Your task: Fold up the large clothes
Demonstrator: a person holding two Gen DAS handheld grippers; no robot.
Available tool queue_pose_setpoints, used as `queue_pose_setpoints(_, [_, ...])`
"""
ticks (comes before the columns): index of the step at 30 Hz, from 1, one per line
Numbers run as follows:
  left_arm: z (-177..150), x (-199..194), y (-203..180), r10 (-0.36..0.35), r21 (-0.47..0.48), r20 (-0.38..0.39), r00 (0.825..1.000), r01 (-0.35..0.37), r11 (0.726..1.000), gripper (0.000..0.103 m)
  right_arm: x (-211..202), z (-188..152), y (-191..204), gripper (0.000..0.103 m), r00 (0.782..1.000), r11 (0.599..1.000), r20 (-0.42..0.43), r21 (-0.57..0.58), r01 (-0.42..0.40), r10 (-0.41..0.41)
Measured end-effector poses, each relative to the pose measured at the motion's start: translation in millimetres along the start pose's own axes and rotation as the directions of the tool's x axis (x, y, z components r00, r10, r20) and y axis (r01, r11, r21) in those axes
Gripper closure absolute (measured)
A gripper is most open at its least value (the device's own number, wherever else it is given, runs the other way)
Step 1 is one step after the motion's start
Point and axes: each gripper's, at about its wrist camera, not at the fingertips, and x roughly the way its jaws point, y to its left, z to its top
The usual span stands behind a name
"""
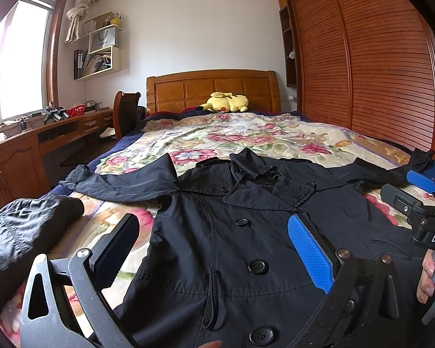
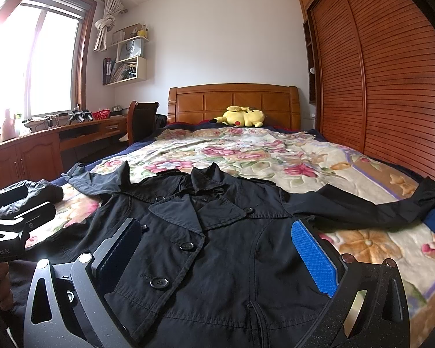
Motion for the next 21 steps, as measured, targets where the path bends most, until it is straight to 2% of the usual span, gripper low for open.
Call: queue_pose_setpoints(21, [4.1, -3.0, 4.0, -0.001, 0.005, -0.011, 1.0, 0.001, 1.0, 0.0, 0.5, 2.6, 3.4, 0.0, 1.0, 1.0, -0.007, -0.007, -0.009, 0.009])
